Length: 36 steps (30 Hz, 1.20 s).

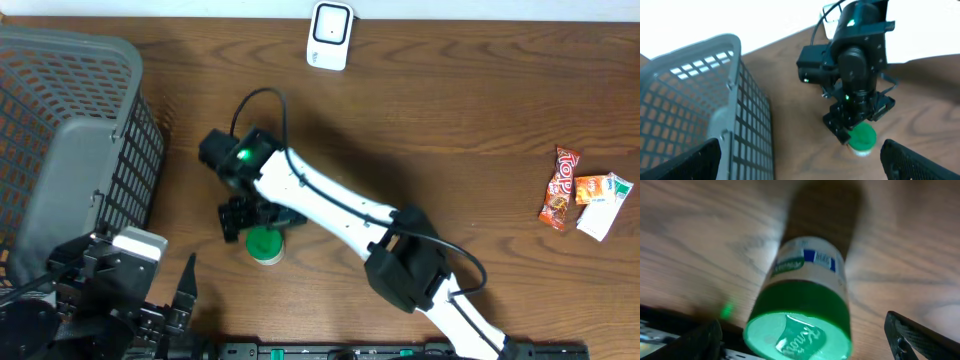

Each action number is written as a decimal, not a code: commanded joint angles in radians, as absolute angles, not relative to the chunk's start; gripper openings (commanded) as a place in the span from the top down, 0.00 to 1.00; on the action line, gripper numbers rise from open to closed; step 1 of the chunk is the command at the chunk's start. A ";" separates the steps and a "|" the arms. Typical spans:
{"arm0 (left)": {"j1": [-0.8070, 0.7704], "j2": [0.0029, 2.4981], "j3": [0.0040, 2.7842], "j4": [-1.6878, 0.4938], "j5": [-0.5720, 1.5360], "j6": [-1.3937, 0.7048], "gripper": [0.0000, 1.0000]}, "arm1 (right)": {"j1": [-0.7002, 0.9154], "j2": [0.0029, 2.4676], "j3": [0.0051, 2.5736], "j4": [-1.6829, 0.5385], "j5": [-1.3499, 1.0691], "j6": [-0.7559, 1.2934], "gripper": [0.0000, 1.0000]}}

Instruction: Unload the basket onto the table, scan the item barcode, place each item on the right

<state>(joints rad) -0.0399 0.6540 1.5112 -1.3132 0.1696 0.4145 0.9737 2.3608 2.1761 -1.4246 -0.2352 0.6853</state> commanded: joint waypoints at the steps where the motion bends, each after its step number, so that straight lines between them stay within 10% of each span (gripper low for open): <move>1: -0.036 0.651 1.505 -1.332 0.183 0.394 0.01 | 0.997 2.338 2.128 -1.419 -0.207 0.718 0.01; 19: -0.036 0.651 1.505 -1.409 0.183 0.394 0.01 | 1.015 2.333 1.949 -1.294 -0.030 0.527 0.42; 27: -0.036 0.651 1.505 -1.413 0.183 0.394 0.01 | 0.966 2.326 1.950 -1.254 0.258 -0.043 0.34; 31: -0.036 0.651 1.505 -1.413 0.183 0.394 0.01 | 0.960 2.326 1.950 -1.193 0.493 -0.122 0.03; 36: -0.036 0.651 1.505 -1.414 0.183 0.394 0.01 | 0.963 2.308 1.954 -1.164 0.554 -0.070 0.01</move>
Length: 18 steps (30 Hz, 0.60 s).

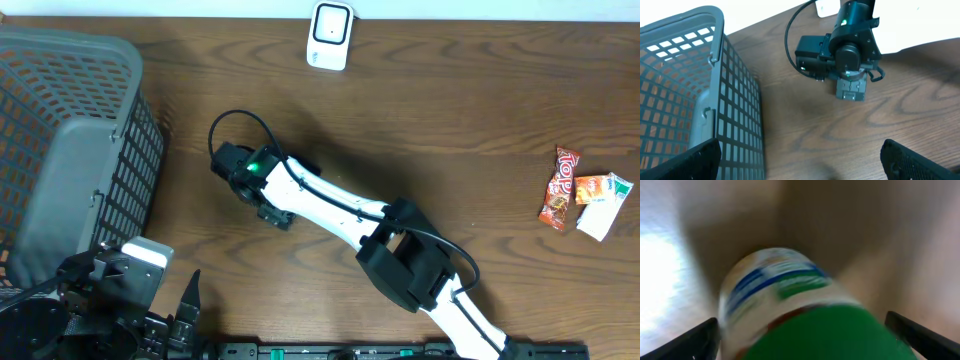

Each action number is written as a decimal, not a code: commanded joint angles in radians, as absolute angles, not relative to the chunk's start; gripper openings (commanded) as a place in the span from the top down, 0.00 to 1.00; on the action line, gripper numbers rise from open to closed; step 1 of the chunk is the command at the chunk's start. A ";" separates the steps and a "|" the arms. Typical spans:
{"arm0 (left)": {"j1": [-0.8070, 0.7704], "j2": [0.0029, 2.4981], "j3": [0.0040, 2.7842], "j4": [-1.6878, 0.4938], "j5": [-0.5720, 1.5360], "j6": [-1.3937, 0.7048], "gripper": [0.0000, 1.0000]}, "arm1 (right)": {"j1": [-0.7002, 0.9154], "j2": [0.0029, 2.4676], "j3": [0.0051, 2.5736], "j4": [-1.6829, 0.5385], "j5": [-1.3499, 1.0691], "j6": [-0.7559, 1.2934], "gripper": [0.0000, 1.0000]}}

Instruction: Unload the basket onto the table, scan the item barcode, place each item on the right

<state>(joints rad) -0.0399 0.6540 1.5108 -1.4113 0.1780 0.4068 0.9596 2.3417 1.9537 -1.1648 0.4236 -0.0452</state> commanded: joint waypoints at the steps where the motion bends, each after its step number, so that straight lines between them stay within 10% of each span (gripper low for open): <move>1: -0.036 0.651 1.505 -1.414 0.183 0.394 0.01 | 0.965 2.300 1.957 -1.170 0.537 -0.056 0.01; 14: -0.036 0.651 1.505 -1.413 0.184 0.394 0.01 | 0.953 2.012 1.970 -1.171 0.275 0.268 0.06; 18: -0.036 0.651 1.505 -1.414 0.184 0.394 0.01 | 0.912 2.025 1.967 -1.103 0.180 0.389 0.53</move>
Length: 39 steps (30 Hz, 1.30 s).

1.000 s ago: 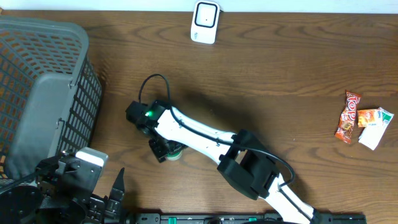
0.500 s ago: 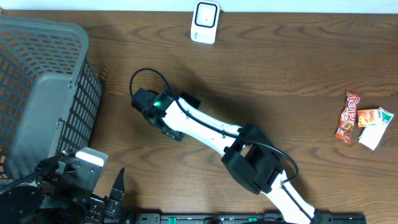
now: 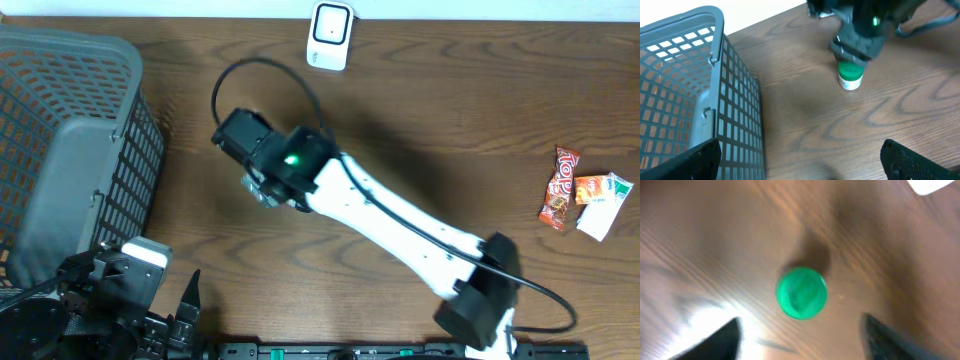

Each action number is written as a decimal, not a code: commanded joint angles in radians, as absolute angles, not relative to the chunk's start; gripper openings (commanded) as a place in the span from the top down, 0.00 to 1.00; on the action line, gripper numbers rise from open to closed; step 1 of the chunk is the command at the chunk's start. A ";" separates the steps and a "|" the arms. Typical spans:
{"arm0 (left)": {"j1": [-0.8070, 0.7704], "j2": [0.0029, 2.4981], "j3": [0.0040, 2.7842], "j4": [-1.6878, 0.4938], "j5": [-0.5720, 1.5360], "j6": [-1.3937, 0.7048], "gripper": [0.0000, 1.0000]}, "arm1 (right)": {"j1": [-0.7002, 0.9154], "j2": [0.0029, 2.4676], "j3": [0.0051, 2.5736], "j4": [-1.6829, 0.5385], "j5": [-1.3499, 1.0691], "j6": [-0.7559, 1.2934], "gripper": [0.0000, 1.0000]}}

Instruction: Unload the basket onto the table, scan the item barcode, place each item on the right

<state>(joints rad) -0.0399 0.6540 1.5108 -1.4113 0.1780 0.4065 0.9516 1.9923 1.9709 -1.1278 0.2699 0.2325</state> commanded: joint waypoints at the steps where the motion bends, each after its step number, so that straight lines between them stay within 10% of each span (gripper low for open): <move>1: -0.036 0.651 1.505 -1.414 0.184 0.394 0.01 | 0.902 2.035 1.967 -1.083 0.149 0.393 0.65; 4: -0.036 0.651 1.505 -1.417 0.184 0.394 0.01 | 0.861 2.093 1.967 -0.980 0.023 0.396 0.99; 39: -0.036 0.651 1.504 -1.462 0.183 0.394 0.00 | 0.859 2.231 1.967 -1.307 -0.048 0.258 0.99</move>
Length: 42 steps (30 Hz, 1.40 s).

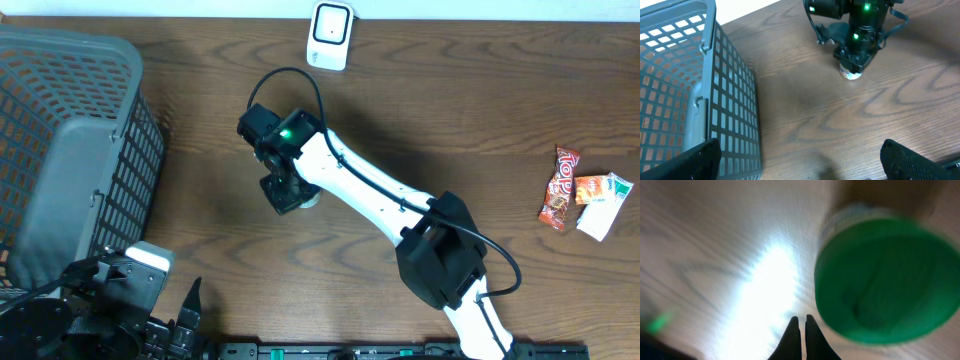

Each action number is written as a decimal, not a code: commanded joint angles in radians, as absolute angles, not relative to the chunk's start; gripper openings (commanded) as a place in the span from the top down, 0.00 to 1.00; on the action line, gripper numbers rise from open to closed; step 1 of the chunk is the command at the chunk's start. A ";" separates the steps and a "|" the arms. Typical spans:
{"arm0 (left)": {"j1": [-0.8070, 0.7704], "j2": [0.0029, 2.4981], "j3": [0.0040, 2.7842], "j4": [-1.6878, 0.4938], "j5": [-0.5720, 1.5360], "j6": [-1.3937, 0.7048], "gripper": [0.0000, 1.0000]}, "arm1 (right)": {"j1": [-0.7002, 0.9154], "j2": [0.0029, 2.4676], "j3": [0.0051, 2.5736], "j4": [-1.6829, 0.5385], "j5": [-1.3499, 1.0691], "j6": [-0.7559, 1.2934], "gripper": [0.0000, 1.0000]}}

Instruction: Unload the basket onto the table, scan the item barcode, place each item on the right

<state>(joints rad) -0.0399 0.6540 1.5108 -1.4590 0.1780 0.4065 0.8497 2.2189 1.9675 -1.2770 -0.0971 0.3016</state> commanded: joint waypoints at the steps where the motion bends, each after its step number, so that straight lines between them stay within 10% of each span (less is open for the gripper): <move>1: -0.036 0.651 1.505 -1.463 0.183 0.394 0.01 | 0.858 2.231 1.967 -1.329 -0.007 0.264 0.99; 5: -0.036 0.651 1.505 -1.466 0.183 0.394 0.01 | 0.855 2.231 1.967 -1.408 0.080 0.315 0.99; 13: -0.036 0.651 1.505 -1.466 0.183 0.394 0.01 | 0.857 2.229 1.967 -1.454 -0.161 0.564 0.03; 28: -0.036 0.651 1.505 -1.478 0.183 0.394 0.01 | 0.783 2.230 1.946 -1.283 -0.116 1.345 0.01; 38: -0.036 0.651 1.504 -1.499 0.183 0.394 0.01 | 0.743 2.231 1.787 -1.025 -0.132 1.462 0.01; 42: -0.036 0.651 1.504 -1.499 0.183 0.394 0.01 | 0.739 2.232 1.732 -0.991 -0.141 1.461 0.17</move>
